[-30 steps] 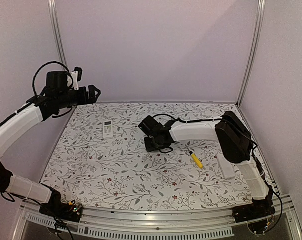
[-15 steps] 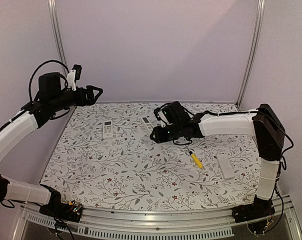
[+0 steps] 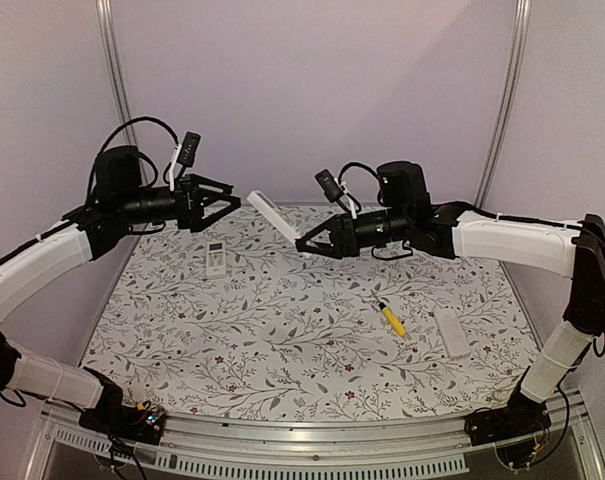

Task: Unload the batteries from the remote control
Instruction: Pick up the remote control from the center of the board, then pass from the right arm to the left

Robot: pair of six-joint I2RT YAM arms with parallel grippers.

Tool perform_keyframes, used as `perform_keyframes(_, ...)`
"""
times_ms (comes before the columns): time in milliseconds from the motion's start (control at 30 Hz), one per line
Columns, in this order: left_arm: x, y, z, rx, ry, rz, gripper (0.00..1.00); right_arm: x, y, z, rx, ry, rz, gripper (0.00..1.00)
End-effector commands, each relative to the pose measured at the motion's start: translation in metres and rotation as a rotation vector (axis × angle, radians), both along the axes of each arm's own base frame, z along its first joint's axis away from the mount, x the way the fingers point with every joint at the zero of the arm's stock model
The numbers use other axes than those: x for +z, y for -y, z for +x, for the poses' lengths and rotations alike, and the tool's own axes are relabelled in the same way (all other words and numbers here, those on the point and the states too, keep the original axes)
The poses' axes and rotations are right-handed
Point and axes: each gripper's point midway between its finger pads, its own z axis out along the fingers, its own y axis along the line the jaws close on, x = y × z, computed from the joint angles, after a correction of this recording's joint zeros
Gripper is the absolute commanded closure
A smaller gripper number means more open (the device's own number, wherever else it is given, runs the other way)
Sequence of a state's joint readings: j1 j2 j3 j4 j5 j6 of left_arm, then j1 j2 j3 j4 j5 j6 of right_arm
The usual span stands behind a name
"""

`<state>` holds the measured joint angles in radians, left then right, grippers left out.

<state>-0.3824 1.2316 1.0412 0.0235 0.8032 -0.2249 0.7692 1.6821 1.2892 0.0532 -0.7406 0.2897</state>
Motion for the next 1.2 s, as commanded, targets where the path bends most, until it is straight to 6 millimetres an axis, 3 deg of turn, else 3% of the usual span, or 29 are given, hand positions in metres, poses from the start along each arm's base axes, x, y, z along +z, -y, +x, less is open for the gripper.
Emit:
perform_keyframes(0,-0.009,0.024,-0.026,-0.185,-0.039,-0.025,0.00,0.024,-0.001,-0.033,0.193,0.006,0.075,0.78)
perform_keyframes(400,-0.019,0.037,-0.034,-0.268,-0.107,-0.040,0.02,0.019,-0.006,-0.039,0.260,-0.034,0.074,0.78)
perform_keyframes(767,-0.021,0.041,-0.037,-0.316,-0.146,-0.062,0.33,0.006,-0.012,-0.034,0.245,-0.039,0.021,0.78)
perform_keyframes(1167,-0.026,0.044,-0.036,-0.337,-0.180,-0.067,0.54,0.002,-0.012,-0.031,0.230,-0.020,-0.004,0.78)
